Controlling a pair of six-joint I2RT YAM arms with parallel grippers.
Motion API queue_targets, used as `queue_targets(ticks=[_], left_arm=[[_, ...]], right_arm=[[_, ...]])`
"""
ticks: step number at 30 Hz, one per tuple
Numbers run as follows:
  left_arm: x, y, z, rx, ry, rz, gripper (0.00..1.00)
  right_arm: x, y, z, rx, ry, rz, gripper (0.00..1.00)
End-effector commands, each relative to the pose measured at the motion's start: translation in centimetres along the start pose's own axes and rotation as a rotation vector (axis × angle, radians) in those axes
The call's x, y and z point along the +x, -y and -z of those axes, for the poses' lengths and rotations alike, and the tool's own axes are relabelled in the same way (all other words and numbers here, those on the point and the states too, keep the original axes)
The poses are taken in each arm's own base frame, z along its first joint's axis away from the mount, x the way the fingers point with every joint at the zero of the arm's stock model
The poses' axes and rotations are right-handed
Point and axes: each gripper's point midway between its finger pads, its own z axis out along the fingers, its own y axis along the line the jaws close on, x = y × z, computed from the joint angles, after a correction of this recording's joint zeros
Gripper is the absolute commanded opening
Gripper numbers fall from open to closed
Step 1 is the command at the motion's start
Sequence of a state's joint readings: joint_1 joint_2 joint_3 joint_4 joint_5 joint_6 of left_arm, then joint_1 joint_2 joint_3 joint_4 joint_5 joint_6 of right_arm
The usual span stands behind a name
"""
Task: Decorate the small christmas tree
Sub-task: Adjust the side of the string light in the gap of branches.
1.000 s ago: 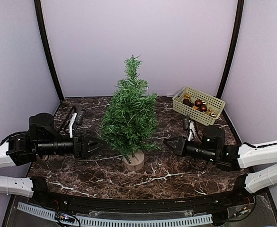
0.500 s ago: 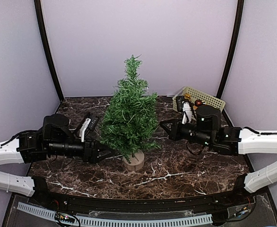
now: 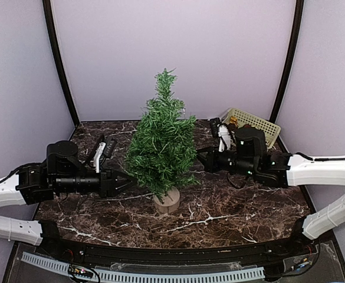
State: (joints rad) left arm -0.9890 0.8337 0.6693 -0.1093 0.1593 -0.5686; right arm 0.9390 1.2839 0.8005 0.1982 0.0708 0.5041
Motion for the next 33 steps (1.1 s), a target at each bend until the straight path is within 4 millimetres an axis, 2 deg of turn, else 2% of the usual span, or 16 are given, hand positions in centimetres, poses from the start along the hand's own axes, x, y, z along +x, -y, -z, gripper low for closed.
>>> queue_targets(ticks=[1, 11, 18, 25, 29, 33], left_arm=[[-0.5, 0.1, -0.2, 0.012, 0.027, 0.004, 0.30], [-0.4, -0.4, -0.5, -0.011, 0.024, 0.014, 0.06], [-0.3, -0.6, -0.2, -0.024, 0.028, 0.022, 0.02], [-0.3, -0.6, -0.2, -0.026, 0.024, 0.021, 0.01], [-0.4, -0.7, 0.0, -0.031, 0.031, 0.023, 0.02], [-0.7, -0.6, 0.5, -0.035, 0.044, 0.023, 0.15]], right_arm=[[-2.8, -1.7, -0.2, -0.083, 0.064, 0.023, 0.00], [-3.3, -2.8, -0.4, -0.153, 0.040, 0.043, 0.00], [-2.5, -0.3, -2.2, -0.102, 0.007, 0.008, 0.00], [-1.3, -0.1, -3.3, -0.123, -0.044, -0.014, 0.00], [-1.7, 0.4, -2.7, -0.095, -0.034, -0.017, 0.13], [-2.7, 1.3, -1.4, -0.046, -0.008, -0.017, 0.38]])
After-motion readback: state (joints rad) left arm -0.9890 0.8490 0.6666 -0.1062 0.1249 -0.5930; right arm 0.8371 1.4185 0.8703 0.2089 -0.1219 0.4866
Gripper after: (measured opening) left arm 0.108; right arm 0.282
